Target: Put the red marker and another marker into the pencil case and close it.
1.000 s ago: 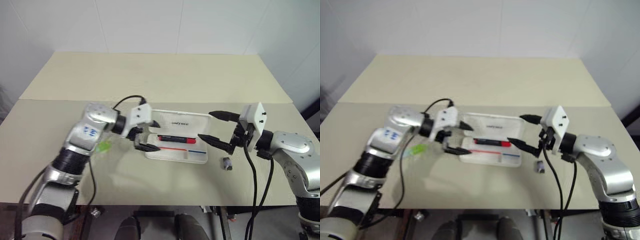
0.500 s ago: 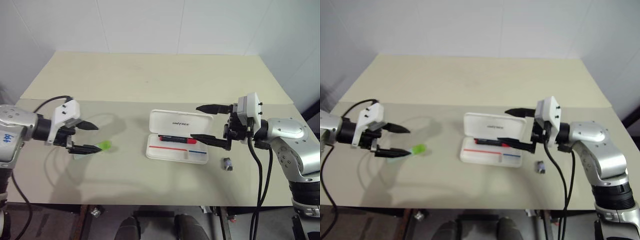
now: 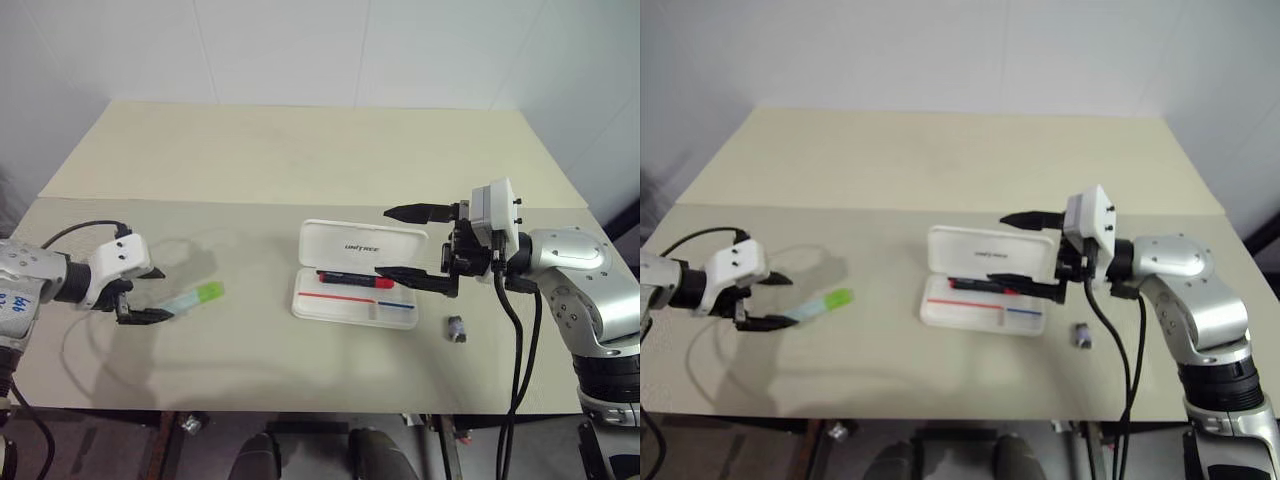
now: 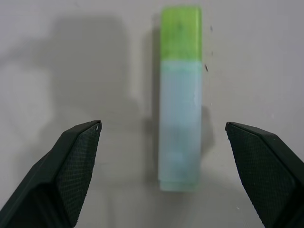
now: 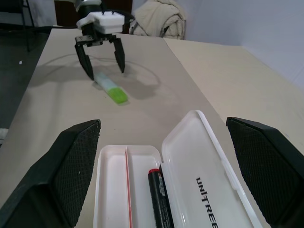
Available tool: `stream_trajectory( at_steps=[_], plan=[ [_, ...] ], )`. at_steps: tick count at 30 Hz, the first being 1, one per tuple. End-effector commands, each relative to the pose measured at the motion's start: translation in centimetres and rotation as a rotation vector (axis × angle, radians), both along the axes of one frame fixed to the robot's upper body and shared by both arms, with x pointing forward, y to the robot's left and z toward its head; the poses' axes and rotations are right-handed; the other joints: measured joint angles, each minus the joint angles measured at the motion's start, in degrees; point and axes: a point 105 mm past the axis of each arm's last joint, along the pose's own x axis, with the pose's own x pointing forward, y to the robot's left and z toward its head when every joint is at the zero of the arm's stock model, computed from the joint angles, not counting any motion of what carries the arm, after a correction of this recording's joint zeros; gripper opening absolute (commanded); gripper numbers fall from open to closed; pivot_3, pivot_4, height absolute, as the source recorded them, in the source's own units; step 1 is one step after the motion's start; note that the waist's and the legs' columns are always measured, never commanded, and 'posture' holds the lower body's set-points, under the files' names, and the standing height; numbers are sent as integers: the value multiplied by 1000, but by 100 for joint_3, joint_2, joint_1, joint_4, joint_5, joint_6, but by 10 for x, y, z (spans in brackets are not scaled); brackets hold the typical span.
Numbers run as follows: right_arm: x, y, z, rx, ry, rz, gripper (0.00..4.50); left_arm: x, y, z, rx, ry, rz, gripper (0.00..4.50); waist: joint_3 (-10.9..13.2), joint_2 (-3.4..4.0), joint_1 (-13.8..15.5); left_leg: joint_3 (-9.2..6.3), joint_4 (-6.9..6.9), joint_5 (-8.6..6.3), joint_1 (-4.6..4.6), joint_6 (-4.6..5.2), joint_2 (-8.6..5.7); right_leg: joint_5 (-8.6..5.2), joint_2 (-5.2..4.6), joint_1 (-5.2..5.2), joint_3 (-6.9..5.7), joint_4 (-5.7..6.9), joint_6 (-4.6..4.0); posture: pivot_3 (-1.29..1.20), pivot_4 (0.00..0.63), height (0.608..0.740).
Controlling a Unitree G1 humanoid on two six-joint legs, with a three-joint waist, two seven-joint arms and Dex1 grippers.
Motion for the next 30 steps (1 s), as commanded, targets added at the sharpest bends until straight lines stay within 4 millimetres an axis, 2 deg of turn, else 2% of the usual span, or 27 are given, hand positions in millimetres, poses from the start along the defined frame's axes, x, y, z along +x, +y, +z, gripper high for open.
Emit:
stream_trajectory(
  at_steps=[1, 6, 7, 10, 15, 18, 22, 25, 30],
  plan=[
    [-5, 2, 7, 7, -38, 1, 4500, 8, -2, -1, 40, -25, -18, 4459, 0, 0, 0, 1, 1, 0, 1, 0, 0, 0, 0, 0, 1, 1, 0, 0, 150, 740],
    [-7, 0, 8, 16, -40, -22, 4500, 17, -3, -10, 59, -16, -9, 4459, -2, 3, 25, 4, 2, 0, 3, 0, 0, 1, 0, -1, 2, 9, 2, 0, 150, 740],
    [-8, 0, 8, 17, -40, -26, 4500, 18, -3, -11, 58, -12, -2, 4285, -2, 3, 27, 4, 3, 1, 4, 1, 0, 2, 0, 0, 2, 10, 3, 0, 150, 740],
    [-9, -2, 7, 21, -39, -39, 4500, 19, -4, -12, 56, -10, 7, 3554, -2, 3, 26, 4, 6, 5, 7, 4, -1, 6, -2, 5, 3, 11, 0, 0, 150, 740],
    [-10, -3, 7, 22, -39, -51, 4500, 18, -6, -12, 52, -4, 0, 1933, -2, 3, 12, 11, 7, 32, 15, 19, -1, -5, -6, 8, 4, 4, -75, 0, 150, 740],
    [-10, -3, 7, 23, -39, -54, 4500, 18, -9, -11, 47, -6, -5, 1052, -2, 3, -1, 17, 7, 52, 15, 19, 0, 8, -9, 8, 5, -4, -89, 0, 150, 740],
    [-8, -2, 7, 23, -41, -55, 4500, 17, -15, -7, 33, -4, -32, 1053, -2, 3, -12, 27, 6, 61, 13, 23, 2, 27, -11, 10, 11, -26, -95, 0, 150, 740],
    [-6, -2, 7, 20, -39, -56, 4500, 18, -28, 4, 15, -40, -88, 1053, -2, 2, 3, 29, 4, 61, 3, 24, 2, 29, -14, 10, 10, -40, -95, 0, 150, 740],
    [-3, -5, 5, 15, -33, -66, 4500, 10, -57, 19, 38, -41, -237, 1053, -1, -1, 5, 33, -2, 46, -10, 25, 2, 33, -15, 4, 9, -52, -85, 0, 150, 740]
  ],
)
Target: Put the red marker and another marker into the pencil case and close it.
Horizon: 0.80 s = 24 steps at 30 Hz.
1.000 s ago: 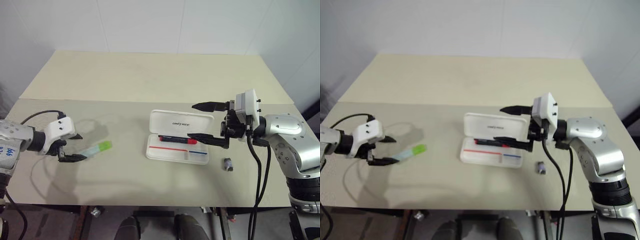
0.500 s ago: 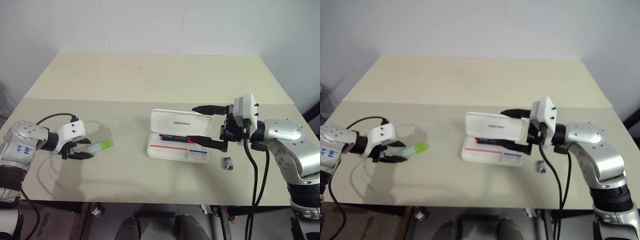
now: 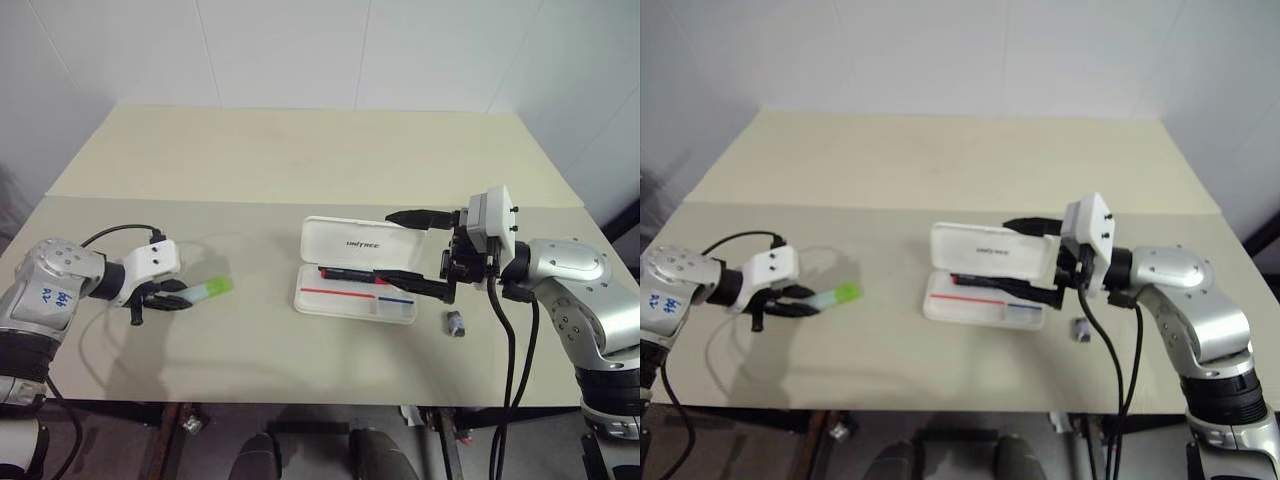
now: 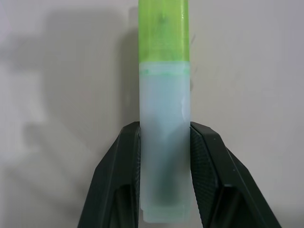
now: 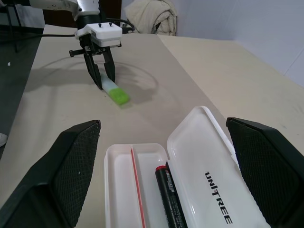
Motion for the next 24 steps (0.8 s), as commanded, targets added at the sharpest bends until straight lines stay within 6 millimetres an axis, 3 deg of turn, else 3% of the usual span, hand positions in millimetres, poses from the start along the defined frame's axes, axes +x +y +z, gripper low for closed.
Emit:
stream_trajectory(
  at_steps=[1, 4, 12, 24],
  plan=[
    [0, -6, 11, 4, -49, -17, 4500, -6, -24, 20, 18, -37, -129, 1053, 0, 0, -1, 0, -2, -4, -2, -1, 0, 3, 1, -2, 0, -2, 8, 0, 150, 740],
    [5, -15, 5, 2, -33, -58, 4500, -13, -44, 26, 20, -29, -217, 1053, 0, 0, -2, 1, -4, -21, -3, -1, 0, 27, 3, -4, -1, -4, 85, 0, 150, 740],
    [10, -48, -7, -34, -7, -188, 4500, -13, -95, 40, -47, -67, -359, 1053, 0, 0, 6, 0, -2, -36, -12, 8, -1, 18, 6, -3, 0, -21, 109, 0, 150, 740],
    [-6, -93, -39, -62, 95, -356, 4500, -2, -170, 31, -115, -59, -539, 1053, 0, 0, -2, 4, 9, -36, -13, 9, -7, 32, 11, 6, 19, -34, 135, 0, 150, 740]
  ],
)
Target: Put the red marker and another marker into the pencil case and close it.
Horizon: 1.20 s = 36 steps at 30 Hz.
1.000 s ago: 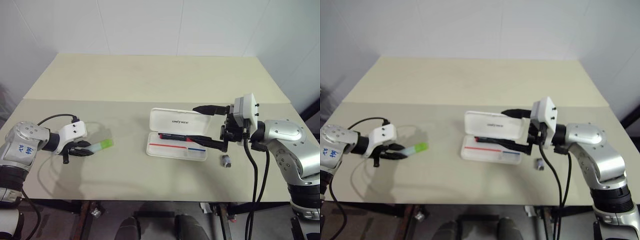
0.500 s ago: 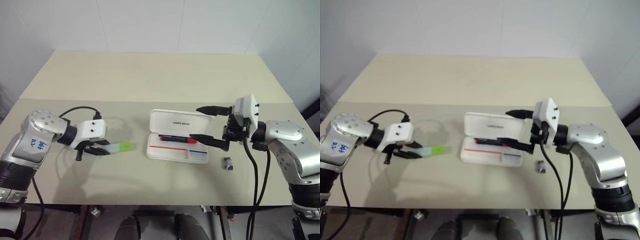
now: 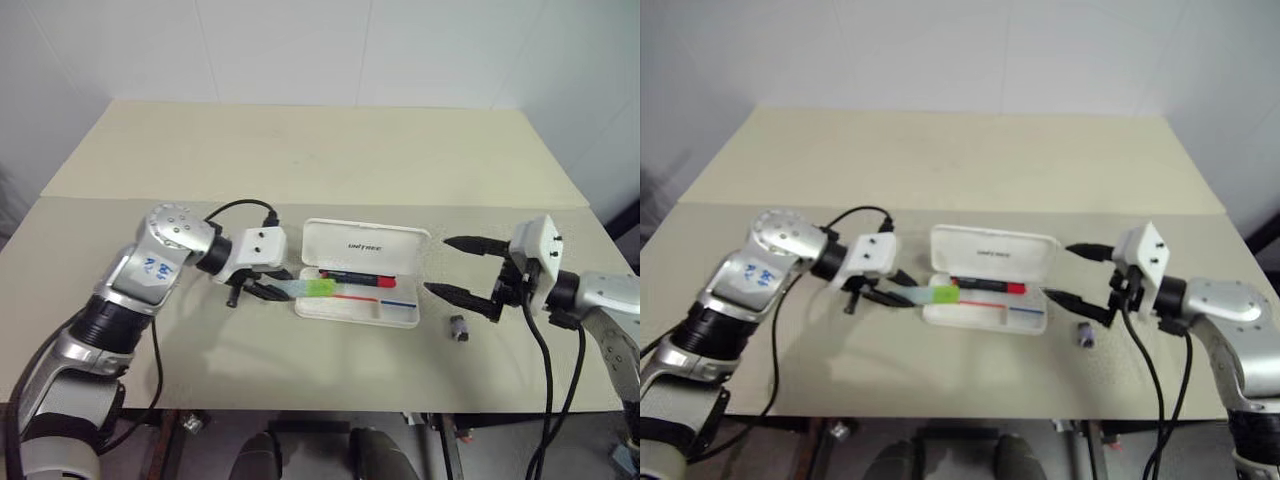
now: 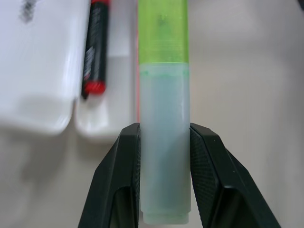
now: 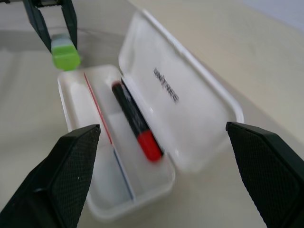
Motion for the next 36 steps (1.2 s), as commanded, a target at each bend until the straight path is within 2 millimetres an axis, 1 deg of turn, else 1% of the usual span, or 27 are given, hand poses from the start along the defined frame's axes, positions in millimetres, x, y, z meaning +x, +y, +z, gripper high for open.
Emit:
stream_trajectory(
  at_steps=[1, 8, 11, 17, 24, 26, 27, 29, 31, 36],
  plan=[
    [-5, -7, 11, -11, -61, -34, 4500, 4, -17, 7, -2, -44, -41, 1053, 0, 0, -2, -1, 2, 0, 0, 0, 0, 0, 2, 0, 1, 1, 1, 0, 150, 740],
    [-12, -2, 10, 12, -65, -52, 4500, 16, -34, -1, 13, -60, -32, 1053, 0, 0, -2, 1, 8, 0, 9, 0, 0, 7, 7, 5, 13, 2, 11, 0, 150, 740],
    [-13, -1, 9, 21, -66, -65, 4500, 11, -43, -3, 8, -27, -53, 1053, 0, 0, 10, 0, 8, 0, 6, 0, -2, 7, 7, 8, 15, -1, 12, 0, 150, 740],
    [-13, 2, 10, 30, -71, -68, 4500, 0, -44, -4, 8, 22, -80, 1053, 0, 0, 1, -1, 7, 0, 4, 2, -4, 8, 7, 7, 16, -3, 14, 0, 150, 740],
    [-11, 5, 11, 37, -81, -67, 4500, 1, -40, -7, 40, 16, -74, 1053, 0, 0, 4, -2, 10, 0, 5, 2, -4, 8, 7, 8, 16, -2, 14, 0, 150, 740],
    [-10, 7, 12, 39, -87, -66, 4500, 2, -39, -7, 46, 12, -73, 1781, 0, 1, 0, -2, 10, 0, 5, 2, -4, 8, 7, 8, 16, -2, 14, 0, 150, 740],
    [-10, 7, 12, 40, -88, -66, 4500, 3, -40, -7, 42, 8, -71, 1979, 0, 0, 4, -2, 10, 0, 5, 2, -4, 8, 7, 8, 16, -2, 15, 0, 150, 740],
    [-9, 7, 13, 41, -91, -66, 4500, 5, -42, -5, 34, -5, -68, 2698, 0, 0, 9, -2, 10, 0, 4, 2, -4, 8, 7, 8, 16, -2, 14, 0, 150, 740],
    [-9, 8, 13, 43, -92, -66, 4500, 6, -45, -4, 18, -20, -64, 3287, 0, 0, 10, -2, 10, 0, 4, 2, -4, 8, 7, 9, 16, -2, 15, 0, 150, 740],
    [-8, 10, 13, 46, -94, -62, 4500, 4, -50, 3, -16, -24, -78, 3287, 0, 0, 11, -2, 10, 0, 4, 2, -4, 8, 7, 9, 16, -2, 15, 0, 150, 740]
  ],
)
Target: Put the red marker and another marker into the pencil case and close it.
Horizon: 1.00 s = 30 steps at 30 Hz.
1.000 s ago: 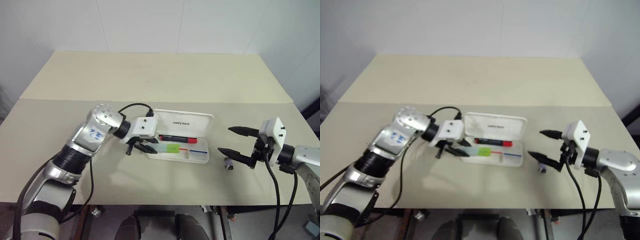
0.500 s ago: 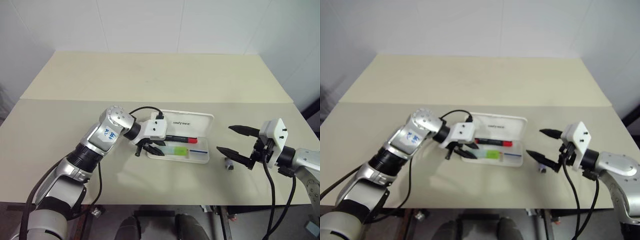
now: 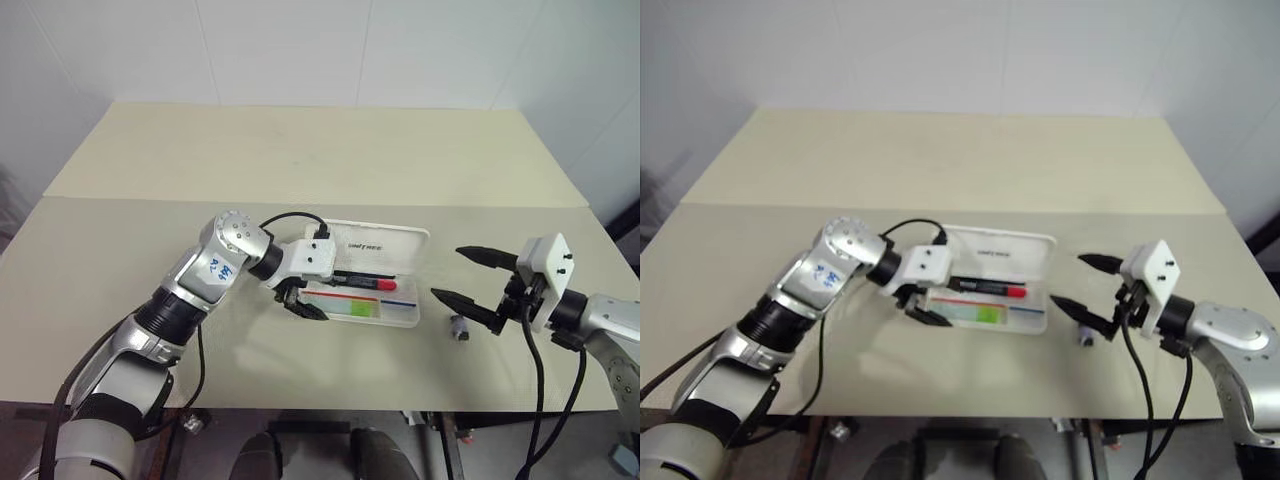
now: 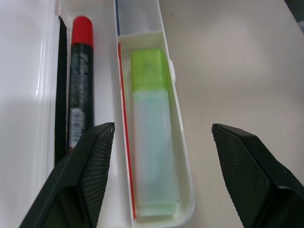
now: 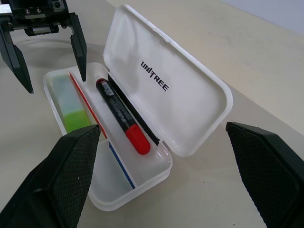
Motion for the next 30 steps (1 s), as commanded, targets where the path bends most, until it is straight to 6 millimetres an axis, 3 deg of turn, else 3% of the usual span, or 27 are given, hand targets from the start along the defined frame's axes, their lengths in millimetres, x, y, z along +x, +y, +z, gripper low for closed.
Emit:
stream_trajectory(
  at_steps=[1, 4, 7, 11, 15, 20, 24, 30],
  plan=[
    [-1, 5, 11, 5, -52, 16, 4500, -3, -7, 17, -45, -35, -33, 3287, 0, 0, 0, 0, 0, 0, 0, 0, 0, 0, 0, 0, 0, 0, 0, 0, 150, 740],
    [0, 6, 10, 4, -46, 22, 4500, -5, -8, 24, -83, -25, -39, 3637, 0, 0, -10, 0, 0, 0, 0, 0, 0, 0, 0, 0, 0, 0, 1, 0, 150, 740],
    [1, 6, 7, -23, -14, 21, 4500, -7, -4, 35, -136, -23, -47, 4486, 0, 0, -11, 0, 0, 0, 2, 0, 0, 0, 0, 0, 0, 3, 1, 0, 150, 740],
    [1, 9, 8, -90, 20, 26, 4500, -16, 11, 45, -225, 10, -93, 4486, 0, 1, -18, 0, 5, 0, 1, 0, 0, 0, 0, 0, 0, 4, 1, 0, 150, 740],
    [0, 6, 7, -176, 94, -15, 4500, -19, 44, 35, -241, 11, -69, 4486, -5, 10, -47, 6, -2, 0, 10, 0, 2, -1, 0, -1, 7, 7, -1, 0, 150, 740],
    [-11, 0, -1, -231, 197, -45, 4500, -19, 66, 27, -278, -17, -34, 4486, -4, 7, 41, 0, 7, -1, 3, 1, 3, -2, -2, 3, -1, 4, -5, 0, 150, 740],
    [-13, -16, -13, -287, 297, -157, 4500, -12, 82, 21, -258, -46, 15, 4486, -4, 7, 15, 3, 31, -7, -6, 12, 0, -1, -7, 5, 0, 0, -5, 0, 150, 740],
    [-23, -30, -23, -282, 450, -330, 4500, -7, 76, 16, -300, -54, 35, 4486, -5, 8, -1, 9, 33, -7, -4, 13, 1, -2, -9, 4, 1, 0, -16, 0, 150, 740]
  ],
)
